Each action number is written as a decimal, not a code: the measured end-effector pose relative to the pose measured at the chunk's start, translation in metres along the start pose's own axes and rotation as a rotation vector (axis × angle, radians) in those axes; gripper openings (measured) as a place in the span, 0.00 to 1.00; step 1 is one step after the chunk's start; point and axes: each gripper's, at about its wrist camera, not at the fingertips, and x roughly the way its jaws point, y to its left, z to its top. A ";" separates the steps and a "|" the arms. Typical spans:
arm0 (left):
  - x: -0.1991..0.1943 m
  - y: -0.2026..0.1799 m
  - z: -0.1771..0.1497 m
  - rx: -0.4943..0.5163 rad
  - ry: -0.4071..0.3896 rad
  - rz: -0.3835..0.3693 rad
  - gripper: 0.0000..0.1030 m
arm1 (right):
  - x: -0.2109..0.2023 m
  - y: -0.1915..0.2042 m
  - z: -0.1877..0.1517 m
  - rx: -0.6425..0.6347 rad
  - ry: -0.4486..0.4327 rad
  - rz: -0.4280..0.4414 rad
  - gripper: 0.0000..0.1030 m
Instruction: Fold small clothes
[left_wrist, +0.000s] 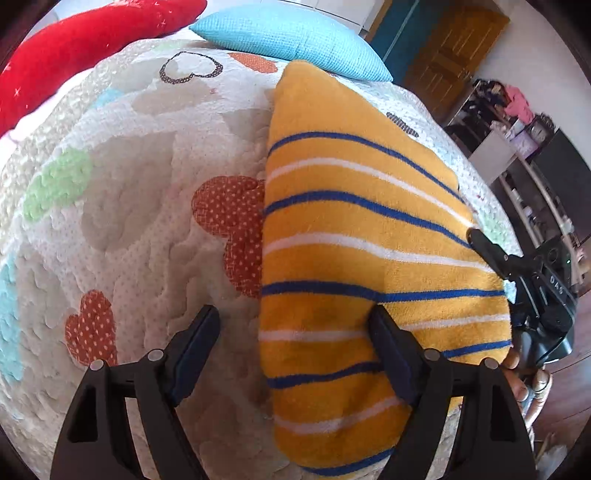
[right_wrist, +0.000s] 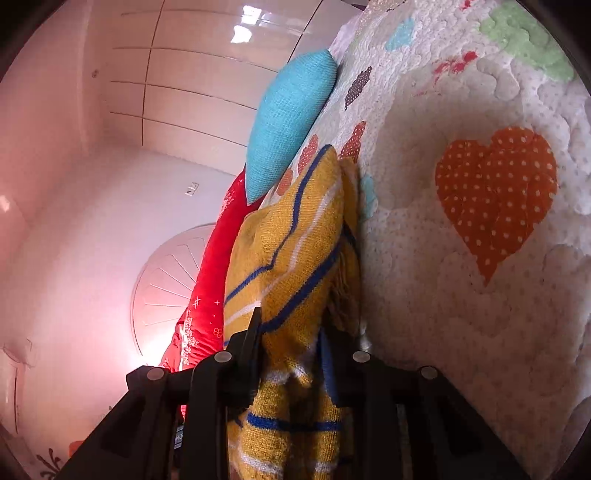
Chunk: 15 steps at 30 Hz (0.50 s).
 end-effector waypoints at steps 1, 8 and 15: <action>-0.005 0.004 -0.004 0.000 -0.008 -0.015 0.80 | -0.002 0.002 -0.003 -0.002 -0.013 -0.008 0.29; -0.043 0.014 -0.039 0.000 -0.027 -0.090 0.80 | -0.059 0.019 -0.050 -0.015 -0.135 -0.088 0.44; -0.063 -0.007 -0.076 0.139 -0.073 0.012 0.80 | -0.090 0.050 -0.113 -0.081 -0.113 -0.119 0.53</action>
